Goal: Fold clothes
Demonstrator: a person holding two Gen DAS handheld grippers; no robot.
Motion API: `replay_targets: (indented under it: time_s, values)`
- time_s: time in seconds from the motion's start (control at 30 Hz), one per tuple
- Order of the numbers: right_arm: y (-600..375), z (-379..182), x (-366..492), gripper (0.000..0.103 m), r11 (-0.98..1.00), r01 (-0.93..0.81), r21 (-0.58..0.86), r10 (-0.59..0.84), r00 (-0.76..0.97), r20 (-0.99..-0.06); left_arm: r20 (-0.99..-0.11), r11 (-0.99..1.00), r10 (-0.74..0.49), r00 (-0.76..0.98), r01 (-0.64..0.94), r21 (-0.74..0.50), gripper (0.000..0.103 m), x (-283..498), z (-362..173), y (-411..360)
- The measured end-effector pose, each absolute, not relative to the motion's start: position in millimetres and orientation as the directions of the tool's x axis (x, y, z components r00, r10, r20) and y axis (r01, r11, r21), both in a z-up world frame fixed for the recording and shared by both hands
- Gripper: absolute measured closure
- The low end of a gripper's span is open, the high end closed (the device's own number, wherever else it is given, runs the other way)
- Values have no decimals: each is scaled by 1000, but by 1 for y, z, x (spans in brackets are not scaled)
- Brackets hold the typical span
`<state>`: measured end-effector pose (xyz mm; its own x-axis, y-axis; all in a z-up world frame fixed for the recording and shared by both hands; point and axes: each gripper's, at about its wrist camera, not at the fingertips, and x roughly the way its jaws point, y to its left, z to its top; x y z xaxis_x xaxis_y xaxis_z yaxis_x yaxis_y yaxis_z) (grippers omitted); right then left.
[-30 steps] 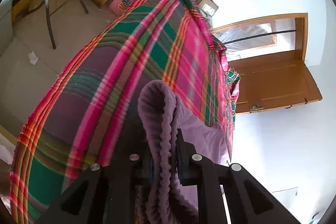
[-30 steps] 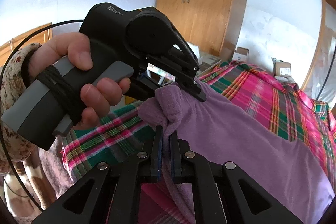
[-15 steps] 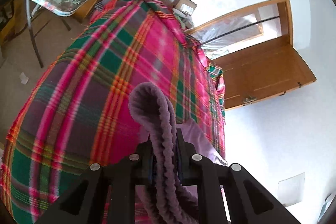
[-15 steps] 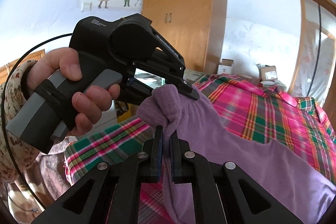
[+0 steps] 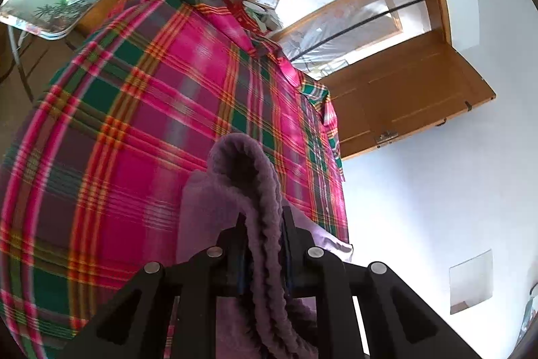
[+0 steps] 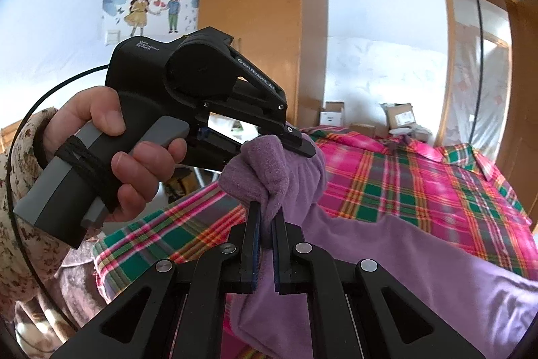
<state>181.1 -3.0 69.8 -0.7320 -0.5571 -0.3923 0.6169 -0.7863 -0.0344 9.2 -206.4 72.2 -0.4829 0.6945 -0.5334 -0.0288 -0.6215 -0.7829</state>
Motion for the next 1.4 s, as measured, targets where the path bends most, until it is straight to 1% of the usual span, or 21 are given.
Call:
replay_targets:
  time_s: [0.43,0.77,1.2,1.4]
  values:
    - [49,71,176,97,-843,537,1,-498,-781,-377,-536,-619,734,-418,-85,-781,87,-4,78,-142]
    - [85,68,174,97,-878,478,23,-449,-807,-382,-548,-624,751,-369,-122,-772,86,-9,77,-95]
    - [125,56,173,97,-915,402,46,-384,-825,-414,-562,-614,774,-290,-131,-778,86,-18,62,-41]
    - [139,46,169,96,-925,375,65,-363,-818,-447,-583,-622,773,-250,-119,-774,85,-24,47,-18]
